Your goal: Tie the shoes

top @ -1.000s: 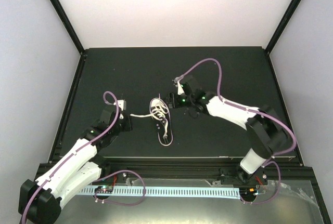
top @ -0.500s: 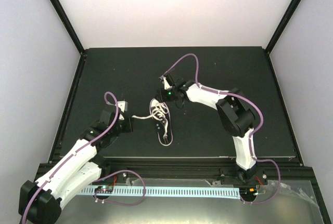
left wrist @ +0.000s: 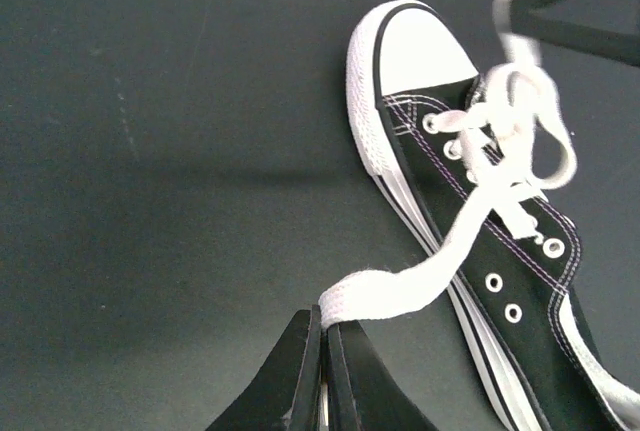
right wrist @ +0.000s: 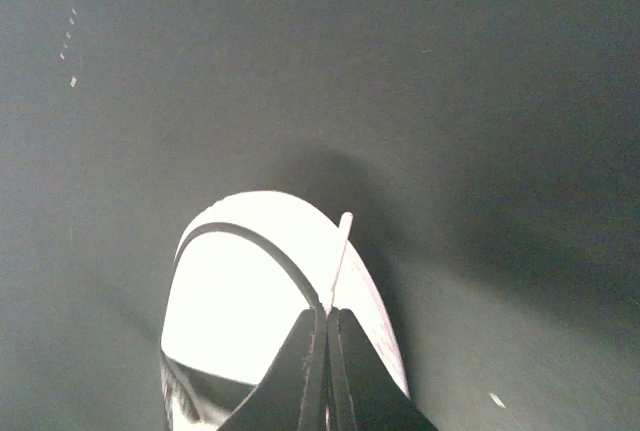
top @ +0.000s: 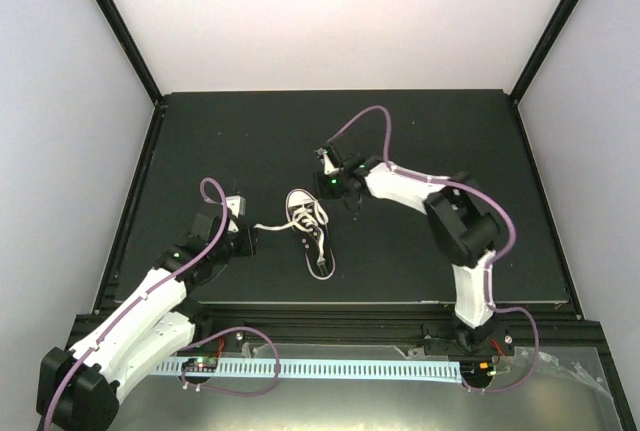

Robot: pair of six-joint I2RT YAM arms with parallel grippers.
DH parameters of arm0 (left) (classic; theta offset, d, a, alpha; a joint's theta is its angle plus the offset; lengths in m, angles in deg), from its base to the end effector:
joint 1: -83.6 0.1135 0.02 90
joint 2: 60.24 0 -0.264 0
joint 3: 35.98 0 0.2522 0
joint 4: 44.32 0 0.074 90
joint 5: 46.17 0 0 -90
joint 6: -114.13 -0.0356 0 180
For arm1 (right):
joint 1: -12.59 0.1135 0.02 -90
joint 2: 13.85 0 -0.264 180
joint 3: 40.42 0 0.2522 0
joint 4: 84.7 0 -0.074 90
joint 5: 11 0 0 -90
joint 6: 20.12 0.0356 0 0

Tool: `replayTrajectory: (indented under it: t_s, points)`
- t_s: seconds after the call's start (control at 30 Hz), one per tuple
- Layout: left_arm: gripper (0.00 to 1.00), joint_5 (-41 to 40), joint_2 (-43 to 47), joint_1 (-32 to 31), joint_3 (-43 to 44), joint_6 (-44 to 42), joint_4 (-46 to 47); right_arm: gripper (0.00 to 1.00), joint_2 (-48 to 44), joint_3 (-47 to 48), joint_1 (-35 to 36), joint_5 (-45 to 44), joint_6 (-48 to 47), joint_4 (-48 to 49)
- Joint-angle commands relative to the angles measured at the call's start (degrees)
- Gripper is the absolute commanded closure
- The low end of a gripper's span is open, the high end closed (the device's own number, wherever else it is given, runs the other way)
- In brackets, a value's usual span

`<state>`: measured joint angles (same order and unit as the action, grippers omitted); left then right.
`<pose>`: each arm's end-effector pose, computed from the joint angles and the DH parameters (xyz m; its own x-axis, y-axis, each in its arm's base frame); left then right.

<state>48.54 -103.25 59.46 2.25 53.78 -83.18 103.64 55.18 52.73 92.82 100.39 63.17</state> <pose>0.1425 -0.0671 0.1970 -0.7758 -0.1926 -0.6009 0.0898 0.9089 -0.4073 0.3306 0.2899 0.1658 -0.9053 -0.1185 -0.4080 -0.3177 0.8265 0.4648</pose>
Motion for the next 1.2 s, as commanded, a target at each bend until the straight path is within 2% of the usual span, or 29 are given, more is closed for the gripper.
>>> replayTrajectory:
  t_s: [0.0,0.17,0.4,0.67,0.73,0.83,0.87,0.93,1.07,1.17]
  points:
    - [0.98,-2.0,0.2,1.8,-0.5,1.8,0.9,0.98,-13.6,-6.8,-4.3,-4.4,0.8,3.5]
    - [0.99,-3.8,1.1,5.7,-1.2,2.7,1.9,0.98,-26.9,-16.8,-12.9,-6.7,-0.3,4.1]
    - [0.98,-4.8,2.1,13.4,-1.7,4.0,1.5,0.98,-41.1,-28.2,-23.5,-8.5,-2.3,2.6]
    - [0.98,-3.7,2.2,19.1,-2.6,2.7,1.1,0.98,-50.4,-32.1,-29.1,-11.0,-4.9,-1.2]
    - [0.99,-3.1,2.6,19.5,-2.5,2.2,1.5,0.98,-52.1,-32.3,-29.1,-7.9,-6.3,-1.5]
    - [0.98,2.7,1.8,19.5,-1.7,-0.1,4.3,0.98,-55.8,-34.3,-28.6,4.8,-7.5,2.2]
    - [0.98,5.4,0.8,19.5,-1.3,-0.2,5.7,0.98,-56.6,-35.0,-27.3,8.4,-7.3,3.6]
    - [0.99,11.4,-2.8,19.3,0.0,-0.5,8.4,0.98,-59.2,-35.3,-21.1,9.6,-8.0,4.4]
    - [0.98,17.1,-11.9,16.5,6.5,-2.6,10.1,0.98,-62.8,-34.0,-2.0,6.8,-10.1,5.8]
    - [0.98,19.6,-15.9,12.7,11.6,-4.6,11.3,0.98,-62.0,-33.3,11.3,4.6,-10.0,9.0]
